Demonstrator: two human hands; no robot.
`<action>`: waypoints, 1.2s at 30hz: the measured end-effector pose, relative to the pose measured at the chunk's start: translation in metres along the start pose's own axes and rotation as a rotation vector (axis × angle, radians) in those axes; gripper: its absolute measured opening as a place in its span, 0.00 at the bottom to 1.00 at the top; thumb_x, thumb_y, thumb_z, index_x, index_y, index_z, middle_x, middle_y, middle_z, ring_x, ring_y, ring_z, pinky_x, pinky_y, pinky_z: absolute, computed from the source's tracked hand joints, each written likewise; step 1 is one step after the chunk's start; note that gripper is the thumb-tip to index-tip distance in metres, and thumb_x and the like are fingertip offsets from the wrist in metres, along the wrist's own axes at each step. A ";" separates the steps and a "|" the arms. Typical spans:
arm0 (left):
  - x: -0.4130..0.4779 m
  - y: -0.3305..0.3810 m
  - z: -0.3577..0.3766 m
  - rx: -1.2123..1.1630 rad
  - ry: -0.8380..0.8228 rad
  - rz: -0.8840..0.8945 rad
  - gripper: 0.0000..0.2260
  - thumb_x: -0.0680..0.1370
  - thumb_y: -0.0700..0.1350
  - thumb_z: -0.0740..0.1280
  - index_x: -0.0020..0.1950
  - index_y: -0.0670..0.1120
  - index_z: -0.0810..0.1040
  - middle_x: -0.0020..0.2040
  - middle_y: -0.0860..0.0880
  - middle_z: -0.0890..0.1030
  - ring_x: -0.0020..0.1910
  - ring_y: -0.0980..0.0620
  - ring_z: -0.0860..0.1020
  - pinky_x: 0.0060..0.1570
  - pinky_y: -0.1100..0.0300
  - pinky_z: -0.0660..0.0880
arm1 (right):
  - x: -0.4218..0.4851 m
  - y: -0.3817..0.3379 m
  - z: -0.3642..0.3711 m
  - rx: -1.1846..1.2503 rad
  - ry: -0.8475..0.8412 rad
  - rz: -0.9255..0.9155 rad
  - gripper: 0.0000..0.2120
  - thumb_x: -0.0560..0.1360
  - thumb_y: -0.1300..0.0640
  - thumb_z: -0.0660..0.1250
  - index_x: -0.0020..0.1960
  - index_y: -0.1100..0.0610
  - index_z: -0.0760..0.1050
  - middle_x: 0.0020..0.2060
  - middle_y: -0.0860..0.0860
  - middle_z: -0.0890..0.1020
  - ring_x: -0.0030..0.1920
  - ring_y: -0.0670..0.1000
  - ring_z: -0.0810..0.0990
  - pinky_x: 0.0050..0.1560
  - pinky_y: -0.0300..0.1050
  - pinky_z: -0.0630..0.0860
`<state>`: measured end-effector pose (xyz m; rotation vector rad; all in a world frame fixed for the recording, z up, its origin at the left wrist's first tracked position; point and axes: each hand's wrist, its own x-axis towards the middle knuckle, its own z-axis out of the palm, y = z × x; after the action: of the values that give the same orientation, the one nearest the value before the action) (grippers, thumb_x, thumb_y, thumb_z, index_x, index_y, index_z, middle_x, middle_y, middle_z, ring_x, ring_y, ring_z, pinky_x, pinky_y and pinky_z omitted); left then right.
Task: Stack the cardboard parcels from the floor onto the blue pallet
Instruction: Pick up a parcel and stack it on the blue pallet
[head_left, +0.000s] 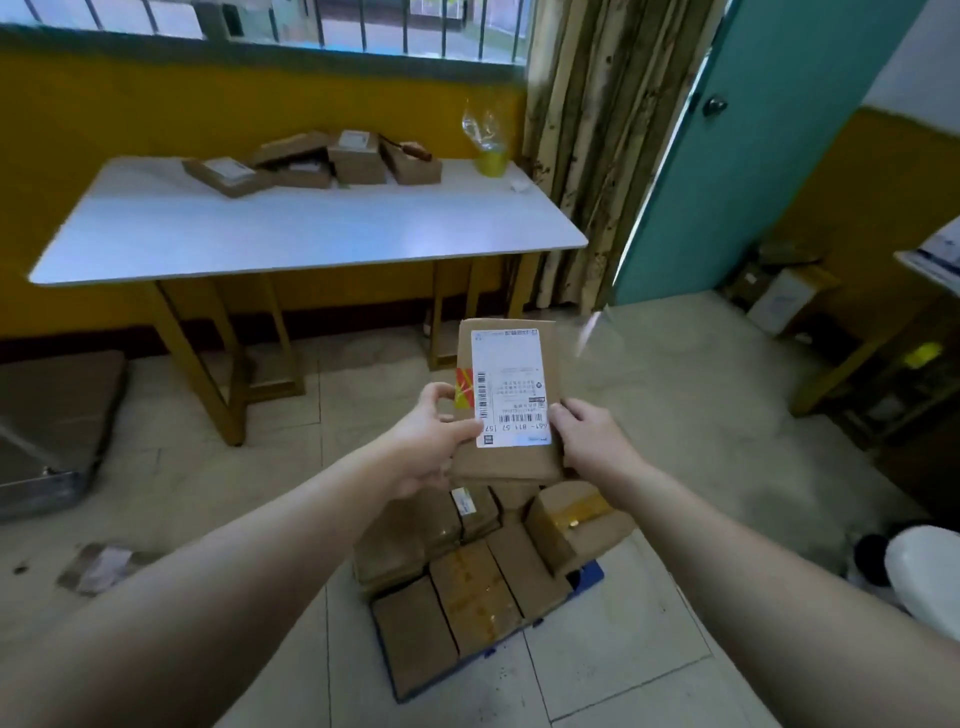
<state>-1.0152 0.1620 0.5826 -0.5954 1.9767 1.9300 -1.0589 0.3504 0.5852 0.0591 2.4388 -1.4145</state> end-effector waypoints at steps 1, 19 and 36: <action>0.007 -0.004 0.004 0.005 0.022 -0.015 0.27 0.76 0.46 0.68 0.69 0.59 0.58 0.50 0.52 0.78 0.43 0.52 0.81 0.33 0.51 0.80 | 0.011 0.007 0.000 -0.038 0.001 -0.022 0.14 0.80 0.46 0.57 0.60 0.49 0.76 0.46 0.42 0.79 0.44 0.45 0.76 0.45 0.50 0.80; 0.211 -0.275 0.165 0.012 0.325 -0.485 0.32 0.79 0.44 0.63 0.74 0.63 0.49 0.59 0.51 0.77 0.53 0.50 0.78 0.45 0.50 0.80 | 0.219 0.325 0.032 -0.861 -0.534 -0.033 0.34 0.77 0.43 0.63 0.78 0.49 0.53 0.76 0.53 0.58 0.75 0.56 0.55 0.72 0.54 0.58; 0.348 -0.428 0.221 0.005 0.315 -0.641 0.33 0.80 0.44 0.60 0.75 0.62 0.42 0.58 0.48 0.75 0.48 0.47 0.78 0.43 0.46 0.80 | 0.267 0.461 0.052 -1.029 -0.519 -0.095 0.31 0.80 0.44 0.56 0.77 0.44 0.46 0.78 0.51 0.45 0.76 0.57 0.42 0.71 0.63 0.49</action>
<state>-1.1164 0.3548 0.0296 -1.4003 1.6520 1.4927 -1.2090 0.5075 0.0959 -0.5755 2.3978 -0.0305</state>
